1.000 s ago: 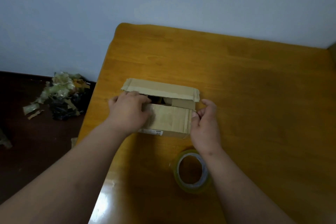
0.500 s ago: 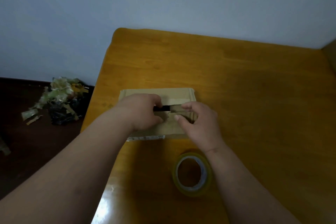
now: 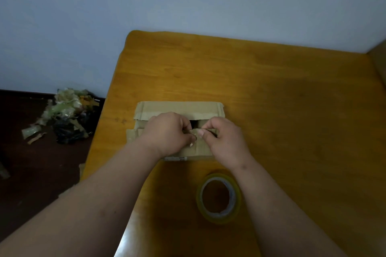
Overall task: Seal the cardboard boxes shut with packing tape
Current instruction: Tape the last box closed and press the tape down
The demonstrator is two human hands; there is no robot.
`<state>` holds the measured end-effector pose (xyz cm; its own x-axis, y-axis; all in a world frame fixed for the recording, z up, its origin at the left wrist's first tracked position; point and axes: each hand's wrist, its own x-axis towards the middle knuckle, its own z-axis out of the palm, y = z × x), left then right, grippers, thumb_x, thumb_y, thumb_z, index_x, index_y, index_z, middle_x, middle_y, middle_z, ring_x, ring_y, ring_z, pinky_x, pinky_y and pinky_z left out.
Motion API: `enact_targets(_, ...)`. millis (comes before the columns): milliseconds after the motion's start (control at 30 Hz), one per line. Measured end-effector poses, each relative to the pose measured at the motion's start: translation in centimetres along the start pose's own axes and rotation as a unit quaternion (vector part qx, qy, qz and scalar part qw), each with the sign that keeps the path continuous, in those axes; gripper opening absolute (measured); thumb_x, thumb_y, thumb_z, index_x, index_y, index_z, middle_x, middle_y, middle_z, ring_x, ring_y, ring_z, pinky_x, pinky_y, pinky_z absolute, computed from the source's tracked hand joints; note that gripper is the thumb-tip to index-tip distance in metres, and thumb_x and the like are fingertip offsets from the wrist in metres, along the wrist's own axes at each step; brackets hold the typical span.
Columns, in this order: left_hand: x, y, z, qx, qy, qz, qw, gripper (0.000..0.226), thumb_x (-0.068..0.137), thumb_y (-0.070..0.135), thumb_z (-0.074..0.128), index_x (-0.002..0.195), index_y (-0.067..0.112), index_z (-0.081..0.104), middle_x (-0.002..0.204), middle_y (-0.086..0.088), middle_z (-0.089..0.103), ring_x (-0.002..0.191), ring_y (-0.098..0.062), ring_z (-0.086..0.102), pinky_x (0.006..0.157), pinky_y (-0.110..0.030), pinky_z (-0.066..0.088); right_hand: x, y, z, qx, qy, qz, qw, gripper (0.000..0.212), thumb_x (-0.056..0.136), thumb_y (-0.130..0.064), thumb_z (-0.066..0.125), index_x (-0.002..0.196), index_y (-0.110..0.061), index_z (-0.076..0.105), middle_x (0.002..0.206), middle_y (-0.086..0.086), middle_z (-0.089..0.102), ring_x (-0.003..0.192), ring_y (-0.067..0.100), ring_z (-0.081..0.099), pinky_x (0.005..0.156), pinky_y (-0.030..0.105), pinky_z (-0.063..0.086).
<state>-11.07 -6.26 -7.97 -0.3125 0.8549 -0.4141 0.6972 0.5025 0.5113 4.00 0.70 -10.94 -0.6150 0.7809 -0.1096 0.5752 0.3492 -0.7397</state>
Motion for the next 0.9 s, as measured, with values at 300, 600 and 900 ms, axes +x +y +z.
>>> enact_targets(300,0.9,0.5,-0.8,-0.023,-0.072,0.027,0.997,0.024,0.088,0.025,0.069,0.068,0.033,0.058,0.073,0.004,0.062,0.071,-0.013,0.056,0.058,-0.024,0.039,0.1,-0.1,-0.9,0.045,-0.084,0.038,0.995,0.008,0.091,-0.025,0.066,0.089,-0.033,0.066,0.094,-0.014,0.064,0.090,0.006,0.059,0.078,0.026,0.046)
enact_targets(600,0.1,-1.7,-3.0,0.060,-0.114,-0.045,0.991,0.037,0.080,0.038,0.077,0.114,0.034,0.061,0.098,0.007,0.062,0.091,-0.014,0.056,0.076,-0.030,0.047,0.5,0.0,-1.8,0.032,-0.137,0.091,0.986,0.014,0.086,-0.030,0.072,0.077,-0.037,0.063,0.089,-0.010,0.065,0.089,0.014,0.061,0.082,0.038,0.053)
enact_targets(900,-0.4,-3.7,-3.5,0.082,-0.132,-0.023,0.988,0.013,0.089,0.023,0.068,0.100,0.030,0.068,0.090,0.006,0.060,0.090,-0.015,0.054,0.069,-0.025,0.037,1.0,-0.4,-1.4,-0.053,-0.157,0.070,0.984,0.019,0.087,-0.037,0.070,0.074,-0.031,0.058,0.086,-0.006,0.062,0.092,0.020,0.058,0.083,0.036,0.048)
